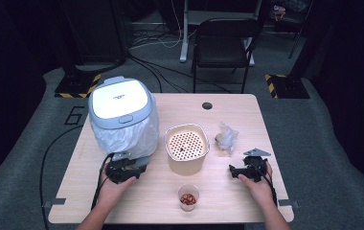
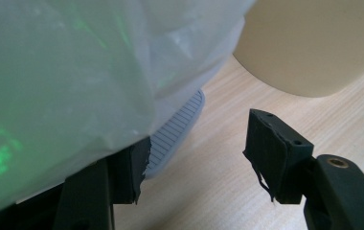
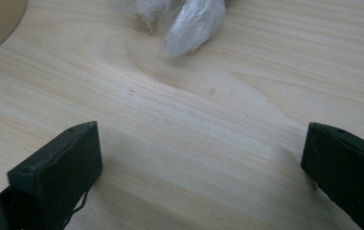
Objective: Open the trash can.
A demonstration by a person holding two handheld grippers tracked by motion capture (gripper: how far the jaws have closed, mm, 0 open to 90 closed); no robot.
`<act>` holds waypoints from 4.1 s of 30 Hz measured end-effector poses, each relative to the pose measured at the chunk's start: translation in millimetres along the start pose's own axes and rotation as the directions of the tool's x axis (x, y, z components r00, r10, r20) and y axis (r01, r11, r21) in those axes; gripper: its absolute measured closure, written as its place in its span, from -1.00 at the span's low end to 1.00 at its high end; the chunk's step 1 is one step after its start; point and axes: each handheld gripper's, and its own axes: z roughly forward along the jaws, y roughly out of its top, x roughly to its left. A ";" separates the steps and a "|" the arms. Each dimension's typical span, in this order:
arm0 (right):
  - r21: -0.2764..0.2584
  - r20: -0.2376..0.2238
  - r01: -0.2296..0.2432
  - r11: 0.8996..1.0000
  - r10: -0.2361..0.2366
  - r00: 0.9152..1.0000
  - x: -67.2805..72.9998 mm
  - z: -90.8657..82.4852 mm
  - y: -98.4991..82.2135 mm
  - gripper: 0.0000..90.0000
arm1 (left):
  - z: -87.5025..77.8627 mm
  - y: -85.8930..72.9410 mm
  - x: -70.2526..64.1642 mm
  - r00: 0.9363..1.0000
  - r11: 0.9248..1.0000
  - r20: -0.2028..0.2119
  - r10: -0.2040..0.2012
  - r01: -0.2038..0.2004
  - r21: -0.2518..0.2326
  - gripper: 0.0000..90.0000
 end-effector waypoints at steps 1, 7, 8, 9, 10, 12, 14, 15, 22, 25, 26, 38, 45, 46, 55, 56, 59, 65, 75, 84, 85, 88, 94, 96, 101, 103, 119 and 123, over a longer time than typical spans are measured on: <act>0.000 0.000 0.000 1.000 0.000 1.000 0.0 0.0 0.0 -1.00 | 1.5 0.4 -0.2 1.000 1.000 0.002 0.012 -0.012 -0.006 -0.08; 0.000 0.000 0.000 1.000 0.000 1.000 0.0 0.0 0.0 -1.00 | 7.9 2.6 -7.3 1.000 1.000 0.021 0.014 -0.013 -0.011 0.02; 0.000 0.003 0.002 1.000 -0.002 1.000 -0.1 0.1 0.0 -1.00 | 9.4 2.5 -9.7 1.000 1.000 0.020 0.003 -0.003 -0.022 0.02; -0.001 0.002 0.003 1.000 -0.003 1.000 -0.2 0.0 -0.1 -1.00 | 9.9 3.7 -9.3 0.998 0.999 0.043 0.043 -0.042 -0.014 0.03; -0.001 0.002 0.003 1.000 -0.003 1.000 -0.2 0.0 -0.1 -1.00 | 9.9 3.7 -9.3 0.998 0.999 0.043 0.043 -0.042 -0.014 0.03; 0.000 0.001 0.003 1.000 -0.003 1.000 -0.1 -0.1 -0.2 -1.00 | 11.8 3.7 -12.1 0.998 0.998 0.032 0.062 -0.062 -0.014 0.02; 0.000 0.001 0.004 1.000 -0.004 1.000 -0.2 -0.1 -0.2 -1.00 | 13.1 4.4 -14.9 0.998 0.998 0.006 0.064 -0.064 -0.007 0.02; 0.000 0.001 0.003 1.000 -0.003 1.000 -0.1 -0.1 -0.2 -1.00 | 12.9 5.5 -14.4 0.997 0.997 0.006 0.078 -0.078 0.007 0.03; 0.000 0.000 0.004 1.000 -0.004 1.000 -0.1 -0.1 -0.3 -1.00 | 14.1 13.7 -9.2 1.000 0.998 0.003 -0.013 0.013 0.056 0.03; 0.002 -0.004 0.007 1.000 -0.007 1.000 -0.1 -0.3 -0.4 -1.00 | 13.3 12.6 -6.7 1.000 0.998 0.031 0.005 -0.007 0.062 0.05; 0.002 -0.004 0.005 1.000 -0.005 1.000 0.1 -0.3 -0.4 -1.00 | 12.1 12.5 -4.2 0.999 0.996 0.019 0.037 -0.038 0.077 0.07; 0.001 -0.004 0.007 1.000 -0.007 1.000 -0.1 -0.3 -0.4 -1.00 | 18.6 -1.8 -14.6 1.000 1.000 -0.005 0.001 -0.001 -0.007 0.19; 0.001 -0.004 0.006 1.000 -0.006 1.000 0.0 -0.3 -0.4 -1.00 | 23.9 -5.5 -11.6 0.996 0.996 -0.010 0.085 -0.085 0.036 0.19; 0.001 -0.004 0.006 1.000 -0.006 1.000 0.0 -0.3 -0.4 -1.00 | 23.9 -5.5 -11.6 0.996 0.996 -0.010 0.085 -0.085 0.036 0.19; 0.001 -0.004 0.005 1.000 -0.005 1.000 0.1 -0.3 -0.4 -1.00 | 24.4 -8.0 -11.8 0.998 0.998 -0.001 0.061 -0.061 0.005 0.19; 0.002 -0.004 0.006 1.000 -0.006 1.000 0.0 -0.3 -0.4 -1.00 | 23.9 -7.9 -11.3 0.998 0.998 -0.003 0.069 -0.069 0.011 0.19; 0.003 -0.006 0.016 1.000 -0.016 1.000 -0.7 -0.6 -0.6 -1.00 | 24.4 -8.0 -12.0 0.998 0.998 -0.004 0.060 -0.060 0.005 0.19; 0.003 -0.005 0.016 1.000 -0.016 1.000 -0.8 -0.9 -0.8 -1.00 | 24.8 -7.0 -14.4 0.997 0.997 -0.021 0.071 -0.070 0.017 0.18; 0.051 -0.007 -0.055 0.997 0.056 0.998 -1.8 -4.2 6.6 -0.97 | 23.8 -6.4 -13.5 0.997 0.997 -0.023 0.077 -0.076 0.032 0.18; 0.048 -0.006 -0.035 0.998 0.035 0.999 -4.2 -16.1 26.7 -0.95 | 24.3 -6.3 -12.1 0.998 0.998 -0.011 0.057 -0.057 0.020 0.18; 0.054 -0.007 -0.039 0.998 0.039 0.999 -4.3 -17.3 29.9 -0.95 | 25.0 -6.4 -12.8 0.999 0.999 -0.006 0.044 -0.044 0.010 0.18; 0.047 -0.033 -0.025 0.999 0.026 0.999 -4.5 -19.4 39.6 -0.84 | 25.1 -6.6 -12.9 0.999 0.999 -0.010 0.048 -0.048 0.009 0.18; 0.034 -0.030 0.009 0.999 -0.008 1.000 1.1 -23.1 58.0 -0.80 | 24.7 -6.5 -12.9 0.999 0.999 -0.008 0.046 -0.046 0.012 0.18; 0.035 -0.031 0.015 0.999 -0.014 0.999 3.0 -23.6 64.4 -0.80 | 24.5 -6.5 -12.9 0.999 0.999 -0.010 0.048 -0.048 0.015 0.18; 0.021 -0.058 0.050 0.999 -0.049 0.997 7.0 -23.9 81.1 -0.67 | 24.3 -6.4 -13.1 0.999 0.999 -0.003 0.033 -0.033 0.014 0.18; 0.024 -0.071 0.059 0.998 -0.057 0.996 9.2 -22.8 90.1 -0.64 | 24.3 -6.4 -13.1 0.999 0.999 -0.003 0.033 -0.033 0.014 0.18; 0.017 -0.095 0.077 0.997 -0.075 0.993 19.7 -5.5 126.0 -0.47 | 24.7 -6.2 -12.7 0.999 0.999 -0.007 0.045 -0.045 0.015 0.18; 0.008 -0.093 0.061 0.998 -0.060 0.994 19.8 -0.2 127.2 -0.47 | 24.8 -6.1 -12.6 0.999 0.999 -0.008 0.049 -0.049 0.014 0.18</act>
